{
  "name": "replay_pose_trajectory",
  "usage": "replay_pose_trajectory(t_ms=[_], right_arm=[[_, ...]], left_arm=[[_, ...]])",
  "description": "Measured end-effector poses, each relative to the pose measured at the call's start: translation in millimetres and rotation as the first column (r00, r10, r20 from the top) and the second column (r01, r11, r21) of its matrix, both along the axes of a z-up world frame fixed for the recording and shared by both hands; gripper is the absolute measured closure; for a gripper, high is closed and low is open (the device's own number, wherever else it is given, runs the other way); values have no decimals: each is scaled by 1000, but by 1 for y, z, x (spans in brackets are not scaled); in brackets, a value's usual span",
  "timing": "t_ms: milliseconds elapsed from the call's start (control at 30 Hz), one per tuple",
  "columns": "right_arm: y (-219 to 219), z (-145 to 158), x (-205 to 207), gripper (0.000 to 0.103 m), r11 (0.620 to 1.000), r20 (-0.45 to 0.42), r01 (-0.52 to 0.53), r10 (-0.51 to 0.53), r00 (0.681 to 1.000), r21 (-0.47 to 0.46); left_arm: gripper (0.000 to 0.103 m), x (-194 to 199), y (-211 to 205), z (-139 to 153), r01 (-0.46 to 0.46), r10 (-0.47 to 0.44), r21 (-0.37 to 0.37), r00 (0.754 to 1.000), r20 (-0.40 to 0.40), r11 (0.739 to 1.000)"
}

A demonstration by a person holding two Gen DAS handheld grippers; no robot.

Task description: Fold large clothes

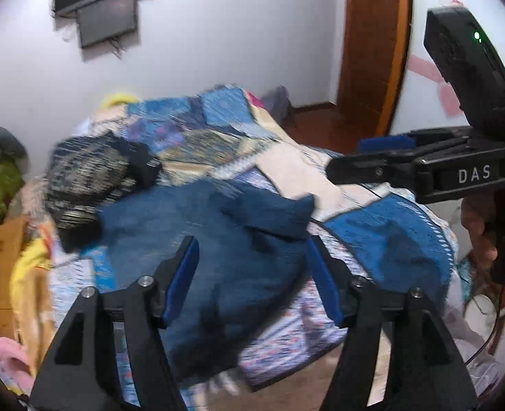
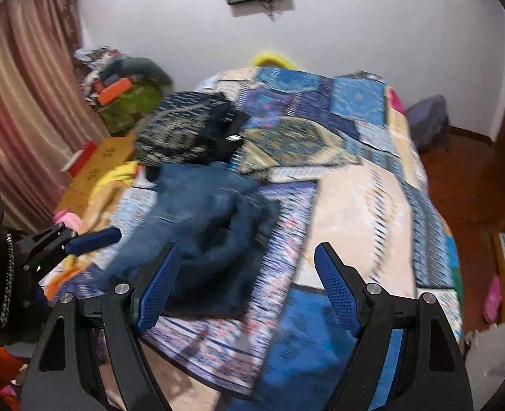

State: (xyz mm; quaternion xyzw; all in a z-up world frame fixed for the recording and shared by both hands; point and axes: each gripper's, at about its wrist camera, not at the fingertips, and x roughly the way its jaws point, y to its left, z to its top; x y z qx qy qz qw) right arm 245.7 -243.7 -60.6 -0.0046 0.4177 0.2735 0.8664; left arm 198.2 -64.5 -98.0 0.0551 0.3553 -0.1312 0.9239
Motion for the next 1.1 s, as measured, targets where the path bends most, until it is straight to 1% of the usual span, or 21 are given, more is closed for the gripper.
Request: replay_pose_trajectory(t_ms=[67,133,233,300,367,433,467,500,533,600,667,733,800,867,1000,1100], right_arm=[[15,3,5,26,1000,-3,-29,29,1000,10],[28,0,9,26,999,-18,-51,51,999,13],[48,-14,17,26,996,-65,-86,86,994,0],[57,-26,21,26,994,-102,-105,103,989,-19],[62,-39,24,26,993,-132,-109,102,986,-49],[59,-51,27,26,992,-161,-104,90,983,-78],[55,-56,27,26,992,-172,-98,82,982,-83],[50,-58,28,26,993,-181,-89,73,981,-83],[41,-63,30,26,994,-192,-68,49,980,-91],[29,-66,31,25,993,-202,-47,24,979,-110],[18,-71,30,23,993,-221,-47,22,975,-109],[13,-77,28,22,991,-243,-52,20,970,-123],[14,-77,25,21,989,-239,-55,22,971,-135],[19,-70,25,21,988,-231,-61,27,973,-142],[31,-55,32,21,992,-223,-82,59,973,-91],[44,-50,40,21,993,-223,-99,81,971,-71]], left_arm=[[35,-3,19,7,-48,48,9,999,22,999],[31,-1,44,10,-123,122,20,992,35,992],[30,2,75,6,-203,203,9,979,14,979],[29,6,92,-3,-233,232,-16,972,-27,972],[28,9,106,-19,-258,254,-42,963,-95,965],[28,12,113,-35,-270,258,-56,953,-158,961],[28,14,117,-47,-277,258,-69,945,-203,959],[28,16,121,-55,-280,256,-75,939,-229,957],[28,16,124,-67,-285,257,-72,928,-268,956],[27,15,126,-83,-290,262,-55,918,-299,955],[23,8,134,-93,-303,264,-87,915,-304,949],[21,4,139,-96,-320,276,-105,911,-308,941],[21,2,144,-95,-336,289,-105,905,-312,936],[21,3,150,-93,-344,301,-93,902,-310,934],[21,6,161,-83,-367,331,-83,901,-282,927],[21,13,171,-75,-389,354,-96,898,-261,916]])
